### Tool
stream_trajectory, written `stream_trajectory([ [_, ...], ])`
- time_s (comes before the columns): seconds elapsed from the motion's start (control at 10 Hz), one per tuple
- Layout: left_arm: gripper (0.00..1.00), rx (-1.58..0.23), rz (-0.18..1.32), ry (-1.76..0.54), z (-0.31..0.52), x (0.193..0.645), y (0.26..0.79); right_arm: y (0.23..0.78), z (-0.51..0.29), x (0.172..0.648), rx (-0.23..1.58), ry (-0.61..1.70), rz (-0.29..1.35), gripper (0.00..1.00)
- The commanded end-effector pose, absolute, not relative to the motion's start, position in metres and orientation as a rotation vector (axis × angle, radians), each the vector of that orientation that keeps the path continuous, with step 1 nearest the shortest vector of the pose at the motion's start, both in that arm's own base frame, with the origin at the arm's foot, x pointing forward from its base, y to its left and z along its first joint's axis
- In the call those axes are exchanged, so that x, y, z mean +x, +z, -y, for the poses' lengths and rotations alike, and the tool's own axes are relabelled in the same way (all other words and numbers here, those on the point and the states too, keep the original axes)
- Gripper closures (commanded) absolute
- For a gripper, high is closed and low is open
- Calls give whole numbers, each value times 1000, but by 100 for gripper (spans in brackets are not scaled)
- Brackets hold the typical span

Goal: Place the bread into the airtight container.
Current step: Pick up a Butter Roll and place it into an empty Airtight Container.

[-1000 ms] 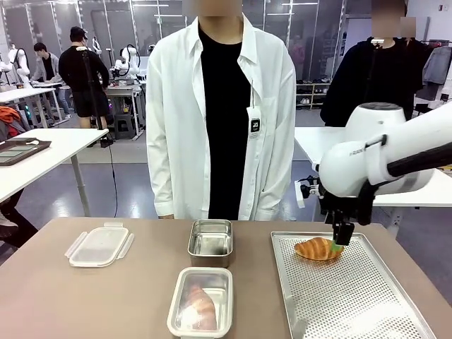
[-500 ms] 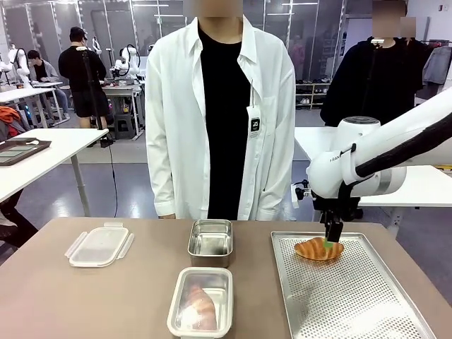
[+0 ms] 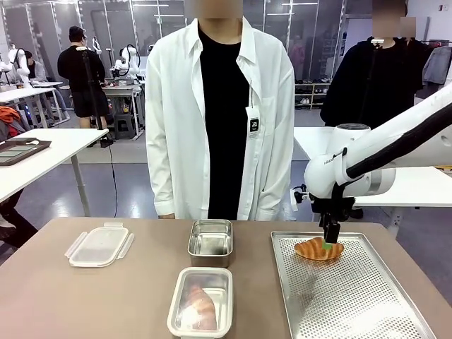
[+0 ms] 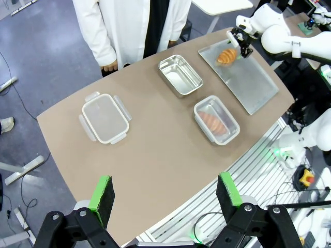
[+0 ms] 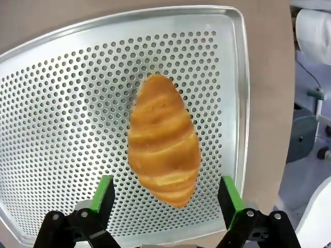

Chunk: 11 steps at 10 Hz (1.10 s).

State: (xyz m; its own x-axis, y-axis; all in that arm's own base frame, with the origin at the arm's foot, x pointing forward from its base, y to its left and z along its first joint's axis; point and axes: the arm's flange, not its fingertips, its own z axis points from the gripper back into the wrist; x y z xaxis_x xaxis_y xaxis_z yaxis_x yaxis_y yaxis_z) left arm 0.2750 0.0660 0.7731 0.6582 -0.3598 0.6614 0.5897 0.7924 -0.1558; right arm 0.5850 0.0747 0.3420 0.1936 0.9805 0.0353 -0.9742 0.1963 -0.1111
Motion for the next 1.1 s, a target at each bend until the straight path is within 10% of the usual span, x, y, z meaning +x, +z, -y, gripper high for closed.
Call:
stream_trajectory([
  [0.0,0,-385,656,-577,-66,274,774,336,-73,598,-37,1402,86,0],
  [0.7,0,-385,656,-577,-66,274,774,300,-73,617,29,1377,12,0],
  [1.0,0,-385,656,-577,-66,274,774,297,-70,620,61,1386,-3,22],
])
